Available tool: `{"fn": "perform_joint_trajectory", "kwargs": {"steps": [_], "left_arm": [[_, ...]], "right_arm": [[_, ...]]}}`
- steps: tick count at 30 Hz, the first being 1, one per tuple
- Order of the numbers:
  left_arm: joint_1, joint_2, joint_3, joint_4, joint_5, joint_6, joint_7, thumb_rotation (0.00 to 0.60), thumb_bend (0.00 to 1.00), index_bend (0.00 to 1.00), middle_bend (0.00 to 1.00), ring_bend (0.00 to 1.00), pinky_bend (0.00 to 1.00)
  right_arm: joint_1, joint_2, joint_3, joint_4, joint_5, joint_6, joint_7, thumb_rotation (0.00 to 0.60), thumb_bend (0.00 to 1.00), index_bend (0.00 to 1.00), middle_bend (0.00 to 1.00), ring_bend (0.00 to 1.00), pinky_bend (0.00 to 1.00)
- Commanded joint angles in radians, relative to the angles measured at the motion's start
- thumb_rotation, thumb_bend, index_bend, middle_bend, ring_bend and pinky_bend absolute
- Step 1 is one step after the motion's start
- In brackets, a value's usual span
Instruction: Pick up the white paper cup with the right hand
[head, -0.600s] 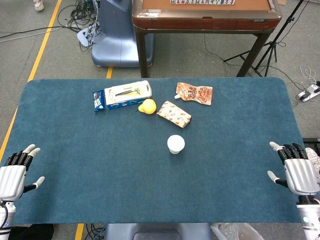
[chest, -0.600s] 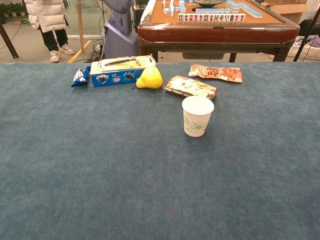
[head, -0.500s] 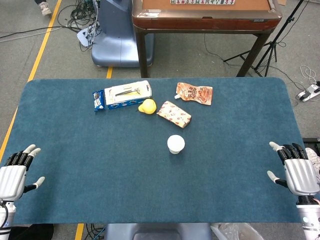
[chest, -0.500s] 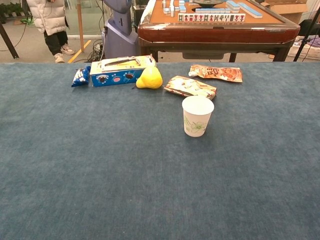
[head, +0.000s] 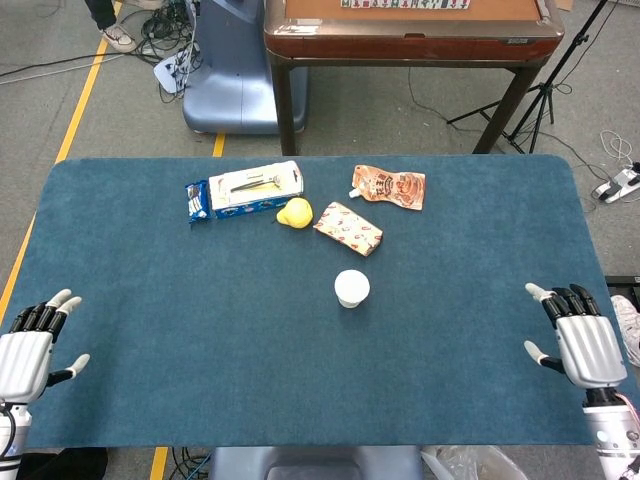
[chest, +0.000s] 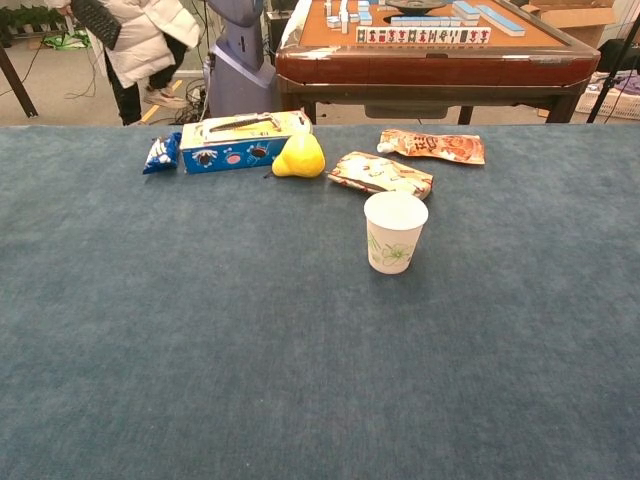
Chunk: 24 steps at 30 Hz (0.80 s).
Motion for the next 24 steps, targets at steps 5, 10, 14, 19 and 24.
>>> {"fn": "perform_joint_trajectory", "kwargs": {"steps": [5,10,14,19,24], "left_arm": [[0.001,0.002,0.002,0.0,-0.002,-0.002,-0.001,0.6,0.15,0.18,0.13,0.16,0.15],[-0.001,0.004,0.002,-0.002,0.0,-0.004,-0.002,0.6,0.15,0.18,0.13,0.16,0.15],[-0.002,0.006,0.004,-0.007,0.005,-0.004,0.0,0.6,0.15,0.18,0.13,0.16,0.15],[0.002,0.012,0.006,-0.018,0.01,0.006,0.003,0.6,0.15,0.19,0.13,0.16,0.15],[0.011,0.017,0.011,-0.029,0.015,0.017,0.008,0.6,0.15,0.2,0.13,0.16,0.15]], "right_arm": [[0.04,-0.016,0.003,-0.009,-0.019,-0.046,-0.008,0.6,0.17,0.2,0.3,0.18,0.15],[0.11,-0.034,0.016,-0.021,-0.026,-0.136,-0.005,0.6,0.17,0.2,0.3,0.18,0.15],[0.182,-0.042,0.03,-0.04,-0.008,-0.24,-0.004,0.6,0.16,0.17,0.24,0.18,0.15],[0.281,-0.064,0.06,-0.047,0.023,-0.365,-0.005,0.6,0.16,0.13,0.15,0.15,0.15],[0.369,-0.105,0.092,-0.026,0.06,-0.458,-0.011,0.6,0.16,0.12,0.12,0.12,0.15]]}}
